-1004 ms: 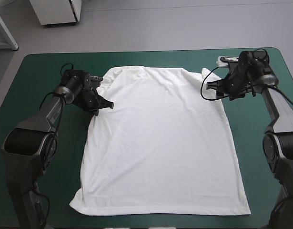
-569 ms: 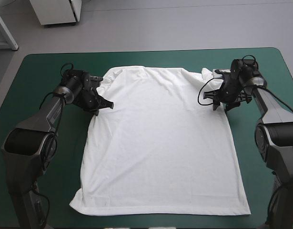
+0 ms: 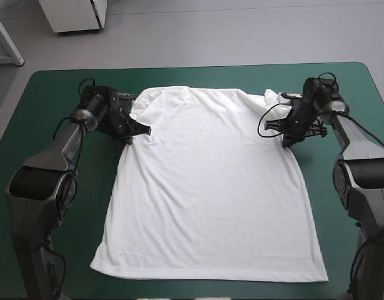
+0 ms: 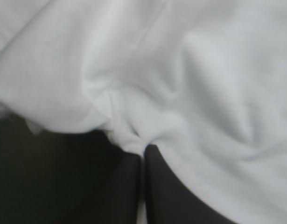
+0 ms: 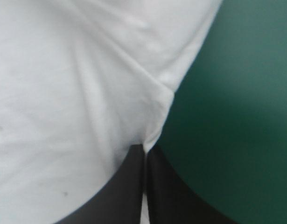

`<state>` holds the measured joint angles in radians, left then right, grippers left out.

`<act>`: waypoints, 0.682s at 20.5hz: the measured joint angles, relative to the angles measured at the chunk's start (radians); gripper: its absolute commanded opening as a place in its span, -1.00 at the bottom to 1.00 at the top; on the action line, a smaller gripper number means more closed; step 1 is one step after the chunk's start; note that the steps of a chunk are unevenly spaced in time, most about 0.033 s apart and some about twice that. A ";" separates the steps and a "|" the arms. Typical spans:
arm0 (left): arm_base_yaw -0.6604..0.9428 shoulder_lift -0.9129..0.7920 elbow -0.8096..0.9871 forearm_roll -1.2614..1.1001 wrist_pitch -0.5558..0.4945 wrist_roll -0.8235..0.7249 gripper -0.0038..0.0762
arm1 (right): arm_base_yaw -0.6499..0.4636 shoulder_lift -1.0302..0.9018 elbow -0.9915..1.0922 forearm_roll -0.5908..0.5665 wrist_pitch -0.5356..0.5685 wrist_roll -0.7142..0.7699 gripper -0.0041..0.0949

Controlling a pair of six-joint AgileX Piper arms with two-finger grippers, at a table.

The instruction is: Fold the cloth

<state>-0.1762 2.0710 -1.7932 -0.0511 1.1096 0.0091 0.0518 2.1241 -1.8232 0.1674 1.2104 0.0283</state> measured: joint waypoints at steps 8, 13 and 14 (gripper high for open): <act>-0.001 -0.049 -0.438 -0.061 0.139 0.036 -0.93 | 0.005 -0.288 -0.057 0.042 0.013 -0.016 -0.96; -0.001 -0.150 -0.595 -0.169 0.149 0.071 -0.93 | 0.005 -0.404 -0.231 0.049 0.032 -0.028 -0.96; -0.001 -0.166 -0.611 -0.178 0.149 0.086 -0.93 | 0.005 -0.414 -0.264 0.050 0.036 -0.028 -0.96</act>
<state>-0.1771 1.9050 -2.4043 -0.2294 1.2589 0.0947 0.0569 1.7098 -2.0871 0.2177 1.2463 0.0000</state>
